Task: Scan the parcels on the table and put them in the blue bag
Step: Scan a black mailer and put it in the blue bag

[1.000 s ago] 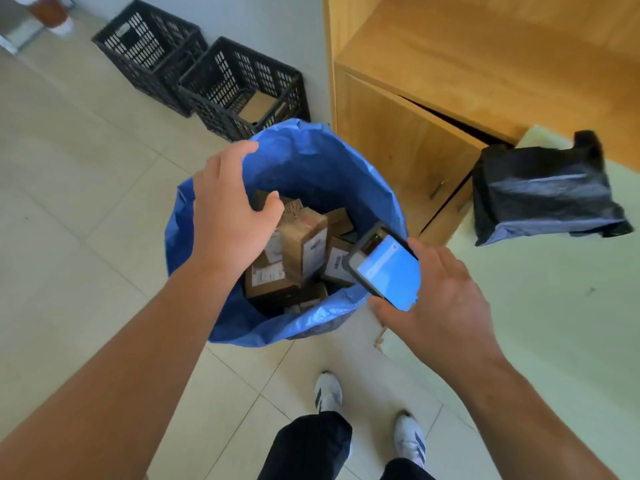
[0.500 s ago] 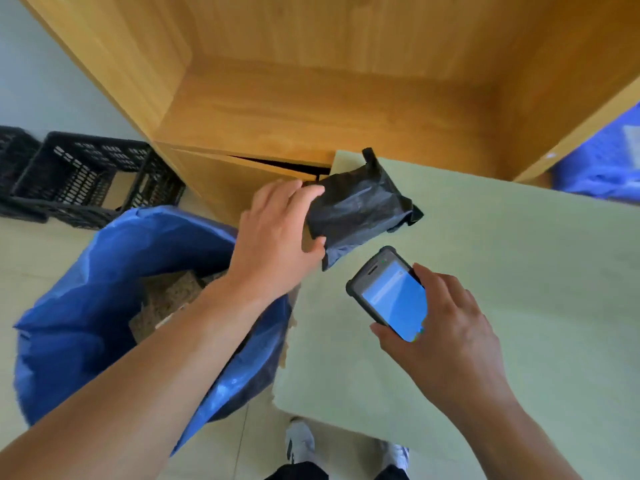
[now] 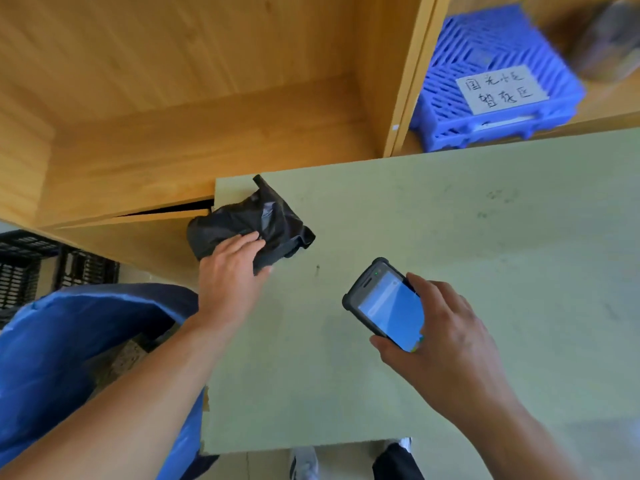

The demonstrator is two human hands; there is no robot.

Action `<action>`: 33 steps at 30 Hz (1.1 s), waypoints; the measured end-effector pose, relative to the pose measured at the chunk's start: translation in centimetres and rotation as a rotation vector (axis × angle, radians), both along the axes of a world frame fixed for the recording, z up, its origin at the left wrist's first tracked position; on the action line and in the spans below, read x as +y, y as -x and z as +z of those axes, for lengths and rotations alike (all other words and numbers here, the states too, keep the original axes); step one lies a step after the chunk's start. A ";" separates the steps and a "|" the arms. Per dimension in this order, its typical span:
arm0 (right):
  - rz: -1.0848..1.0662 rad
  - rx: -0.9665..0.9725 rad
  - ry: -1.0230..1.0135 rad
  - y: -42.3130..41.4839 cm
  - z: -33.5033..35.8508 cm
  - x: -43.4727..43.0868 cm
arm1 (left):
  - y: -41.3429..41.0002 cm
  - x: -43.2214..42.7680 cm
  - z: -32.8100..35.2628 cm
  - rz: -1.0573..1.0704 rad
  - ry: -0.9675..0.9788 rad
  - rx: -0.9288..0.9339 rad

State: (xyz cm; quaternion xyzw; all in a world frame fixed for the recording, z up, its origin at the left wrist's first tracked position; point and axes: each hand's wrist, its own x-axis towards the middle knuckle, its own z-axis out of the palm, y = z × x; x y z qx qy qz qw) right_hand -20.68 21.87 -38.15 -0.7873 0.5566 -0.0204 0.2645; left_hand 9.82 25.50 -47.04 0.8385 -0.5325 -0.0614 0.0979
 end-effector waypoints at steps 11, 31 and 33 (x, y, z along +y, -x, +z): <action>0.023 -0.028 0.003 3.1 2.8 0.0 | 1.9 0.9 4.6 0.044 0.200 0.061; 0.117 -0.188 0.107 -2.9 15.5 2.8 | -1.5 6.6 27.3 0.308 0.305 0.229; 0.125 -0.169 0.074 -3.4 15.5 3.5 | -1.8 8.1 27.4 0.338 0.297 0.227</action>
